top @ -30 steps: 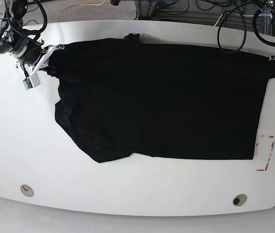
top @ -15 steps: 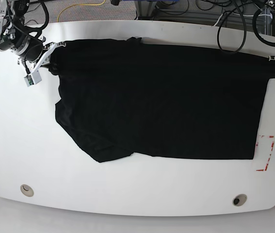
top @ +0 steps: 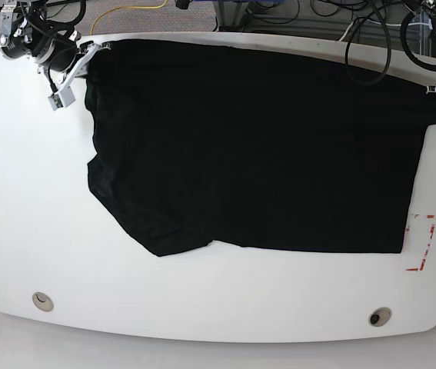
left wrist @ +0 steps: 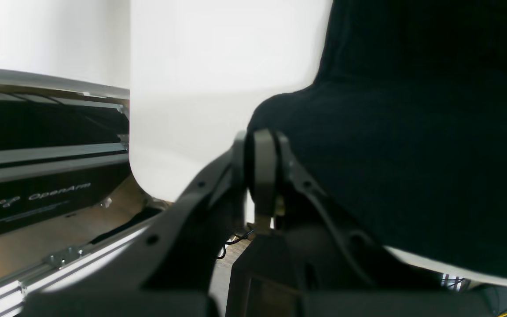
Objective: Fold the T-shirt properly
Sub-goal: 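Release the shirt edge with both grippers and open them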
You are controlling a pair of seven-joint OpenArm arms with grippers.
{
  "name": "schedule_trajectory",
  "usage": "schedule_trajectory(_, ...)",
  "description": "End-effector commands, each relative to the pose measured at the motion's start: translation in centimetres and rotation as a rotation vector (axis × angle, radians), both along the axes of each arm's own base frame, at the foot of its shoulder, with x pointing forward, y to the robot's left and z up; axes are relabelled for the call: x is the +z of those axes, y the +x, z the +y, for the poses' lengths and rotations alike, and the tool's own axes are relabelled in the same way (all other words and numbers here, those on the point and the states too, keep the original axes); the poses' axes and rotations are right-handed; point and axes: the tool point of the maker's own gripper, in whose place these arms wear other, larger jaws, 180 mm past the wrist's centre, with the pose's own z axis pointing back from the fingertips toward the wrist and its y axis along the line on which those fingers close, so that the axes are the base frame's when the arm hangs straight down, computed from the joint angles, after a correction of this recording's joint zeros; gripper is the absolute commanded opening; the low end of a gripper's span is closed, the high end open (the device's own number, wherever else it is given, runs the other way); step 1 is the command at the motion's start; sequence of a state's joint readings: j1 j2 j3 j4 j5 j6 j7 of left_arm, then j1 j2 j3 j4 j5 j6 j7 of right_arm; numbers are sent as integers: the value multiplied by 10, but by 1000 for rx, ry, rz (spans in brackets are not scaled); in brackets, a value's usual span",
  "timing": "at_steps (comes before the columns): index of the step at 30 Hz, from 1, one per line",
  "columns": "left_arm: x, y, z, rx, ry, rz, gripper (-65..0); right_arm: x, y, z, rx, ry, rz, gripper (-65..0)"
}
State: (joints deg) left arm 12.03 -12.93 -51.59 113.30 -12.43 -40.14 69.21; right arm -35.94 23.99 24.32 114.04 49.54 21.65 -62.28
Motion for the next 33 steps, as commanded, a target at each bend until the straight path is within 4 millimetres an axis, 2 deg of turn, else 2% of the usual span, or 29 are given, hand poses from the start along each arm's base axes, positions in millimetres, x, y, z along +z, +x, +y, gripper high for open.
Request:
schedule_trajectory(1,18,13,7,-4,39,-54,-650,4,1,1,-2,1,-10,-650)
schedule_trajectory(9,28,26,7,-3,38,-102,-650,2,-1,3,-8,9,0,-650)
schedule_trajectory(13,26,33,9,5,19,-114,-650,2,-1,3,-7,7,2,-650)
schedule_trajectory(19,26,58,6,-29,-12,-130,-650,-5,-2,-2,-14,-12,24,-650)
schedule_trajectory(25,19,82,4,-23,-79,-160,-650,-10,6,-7,-28,-56,22,-650)
schedule_trajectory(28,13,95,-2,-49,-109,-184,-650,-8,19,-7,-33,-65,-9,-650)
schedule_trajectory(33,3,105,-5,-94,-125,-173,-650,-7,29,-4,-39,-55,-23,-650)
